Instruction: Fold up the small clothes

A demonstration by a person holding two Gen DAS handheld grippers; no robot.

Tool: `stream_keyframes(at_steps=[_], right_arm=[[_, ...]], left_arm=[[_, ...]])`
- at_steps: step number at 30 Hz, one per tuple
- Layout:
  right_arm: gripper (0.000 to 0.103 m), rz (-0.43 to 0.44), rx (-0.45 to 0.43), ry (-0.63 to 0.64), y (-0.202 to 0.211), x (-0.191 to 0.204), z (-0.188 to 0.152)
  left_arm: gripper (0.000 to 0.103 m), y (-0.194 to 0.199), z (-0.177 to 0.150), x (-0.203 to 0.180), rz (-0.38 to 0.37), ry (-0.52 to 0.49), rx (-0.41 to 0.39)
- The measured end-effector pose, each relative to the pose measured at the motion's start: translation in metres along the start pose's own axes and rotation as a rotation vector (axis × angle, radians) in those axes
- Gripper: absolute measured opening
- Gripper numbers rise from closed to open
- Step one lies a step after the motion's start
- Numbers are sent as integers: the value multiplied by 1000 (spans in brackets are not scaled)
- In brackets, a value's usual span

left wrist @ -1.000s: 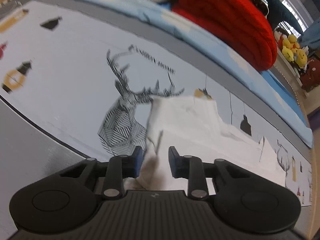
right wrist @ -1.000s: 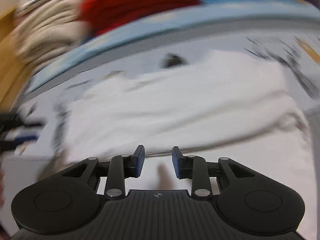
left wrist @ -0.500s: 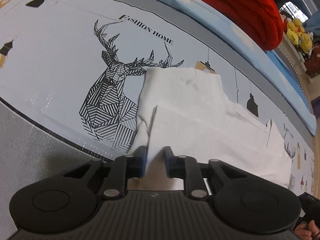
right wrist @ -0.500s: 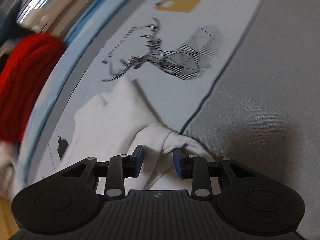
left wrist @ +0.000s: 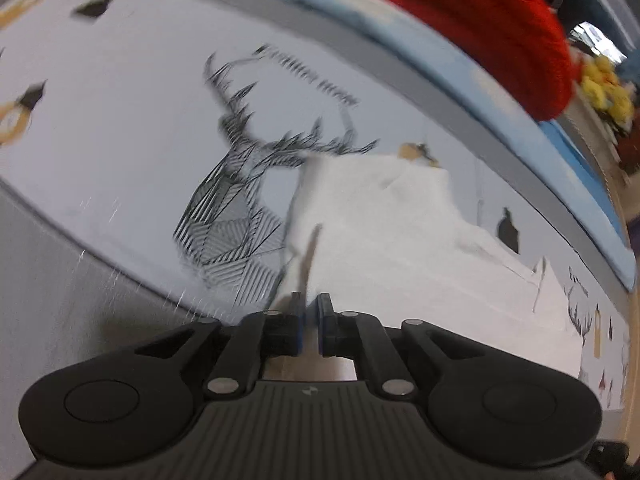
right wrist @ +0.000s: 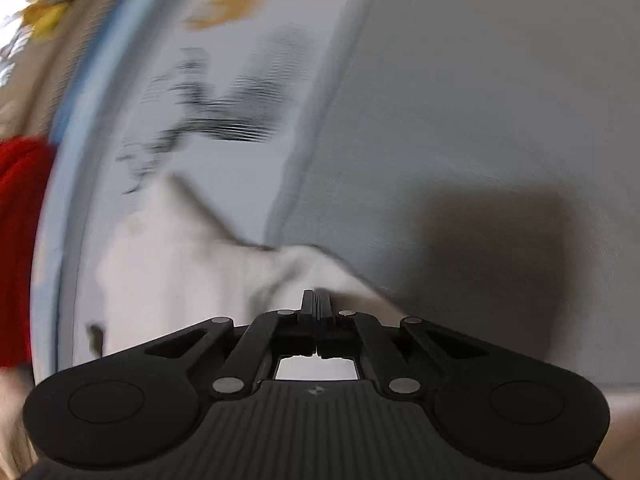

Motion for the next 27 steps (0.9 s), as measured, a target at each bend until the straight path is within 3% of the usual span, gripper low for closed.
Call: stream_keyframes(at_steps=[2, 5, 6, 9, 11, 12, 13, 14, 17, 19, 21, 24, 27], right_arm=[[3, -22, -94, 65, 15, 11, -5], [3, 87, -159, 224, 24, 35, -11], [8, 126, -147, 281, 22, 44, -11], [37, 154, -91, 407, 5, 60, -13], [37, 47, -68, 440, -15, 55, -10], [21, 25, -72, 430, -18, 49, -9], [13, 20, -85, 414, -17, 46, -7], [13, 29, -74, 400, -13, 46, -5], [26, 87, -106, 407, 5, 53, -6], [43, 71, -109, 470, 1, 62, -8], [45, 20, -21, 469, -16, 58, -5], [45, 18, -89, 556, -4, 69, -16], [45, 76, -185, 720, 22, 80, -37]], left_arm=[[12, 8, 1, 2, 12, 6, -40], [12, 22, -1, -5, 9, -24, -119], [12, 23, -2, -9, -24, -36, -130], [19, 16, -5, -22, -126, -85, -84], [33, 4, -7, -23, -110, -89, -43], [36, -4, -8, -21, -72, -87, -10], [36, -14, -8, -18, -25, -86, 36], [34, -19, -8, -14, -9, -78, 58], [35, -15, -5, -12, -30, -79, 41], [36, -16, -5, -17, -5, -132, 15], [35, -26, -7, -16, 11, -154, 32], [33, -11, -16, -24, 51, -260, -11], [33, 37, -33, -38, 25, -400, -163]])
Point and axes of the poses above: each gripper's, at about its wrist camera, not at the fingertips, and y roughly against the way its jaws point, x to its left, z to its top, the point moved 1 cm from there along -y, roughly the way its jaws point, and after that the axes turned 11 degrees about x, right-handed, at the moved point
